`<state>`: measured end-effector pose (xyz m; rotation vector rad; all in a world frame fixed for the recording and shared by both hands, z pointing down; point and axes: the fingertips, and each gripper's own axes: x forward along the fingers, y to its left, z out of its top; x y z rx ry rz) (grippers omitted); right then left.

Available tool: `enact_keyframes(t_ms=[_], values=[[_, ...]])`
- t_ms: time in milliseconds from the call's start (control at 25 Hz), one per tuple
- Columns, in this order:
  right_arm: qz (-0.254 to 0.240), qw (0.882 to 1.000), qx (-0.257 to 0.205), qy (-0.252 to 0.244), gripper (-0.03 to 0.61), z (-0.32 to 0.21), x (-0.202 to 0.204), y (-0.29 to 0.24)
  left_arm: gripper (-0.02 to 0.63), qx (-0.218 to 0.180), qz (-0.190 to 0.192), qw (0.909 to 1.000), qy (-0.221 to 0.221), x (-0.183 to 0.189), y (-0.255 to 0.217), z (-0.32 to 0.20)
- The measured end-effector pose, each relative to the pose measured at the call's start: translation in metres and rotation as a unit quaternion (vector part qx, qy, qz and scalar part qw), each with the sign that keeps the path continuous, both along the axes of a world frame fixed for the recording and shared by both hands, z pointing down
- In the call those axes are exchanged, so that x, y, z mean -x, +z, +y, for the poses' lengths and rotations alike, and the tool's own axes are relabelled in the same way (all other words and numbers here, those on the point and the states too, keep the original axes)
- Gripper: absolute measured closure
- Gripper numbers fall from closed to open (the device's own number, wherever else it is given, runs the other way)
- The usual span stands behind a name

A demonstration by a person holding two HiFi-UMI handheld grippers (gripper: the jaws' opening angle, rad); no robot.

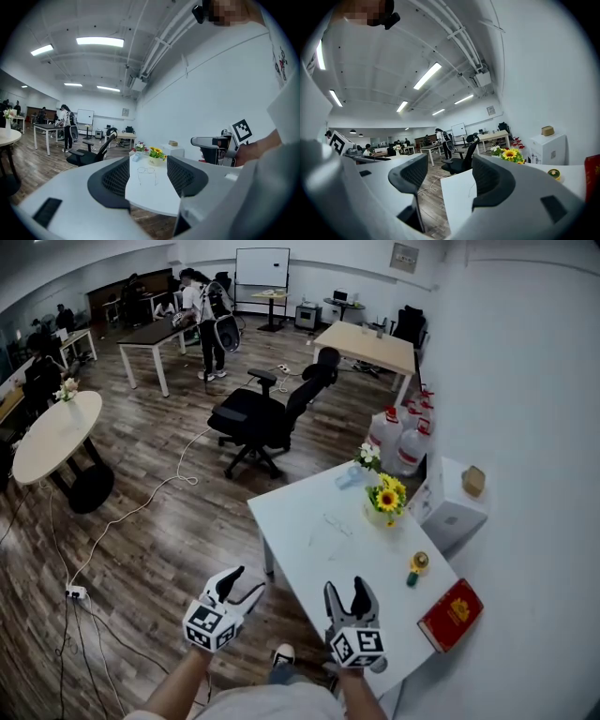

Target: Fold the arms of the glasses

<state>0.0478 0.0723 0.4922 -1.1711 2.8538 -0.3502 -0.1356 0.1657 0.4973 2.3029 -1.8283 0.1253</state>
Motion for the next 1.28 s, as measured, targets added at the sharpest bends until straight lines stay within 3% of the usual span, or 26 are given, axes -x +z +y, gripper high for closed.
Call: enact_keyframes(t_ms=[280,680,1280], values=[[0.008,1.0,0.007,-0.019,0.302,-0.069,0.009,0.004,0.373,0.011,-0.004,0.9999,-0.012,0.004,0.009,-0.062],[0.017,0.999,0.021,-0.022,0.307,-0.117,0.017,0.018,0.376,0.014,-0.003,0.9999,-0.009,0.015,0.017,-0.112],[0.038,0.997,0.061,0.008,0.316,-0.214,0.04,0.053,0.376,0.032,0.014,0.9972,0.066,0.034,0.047,-0.246]])
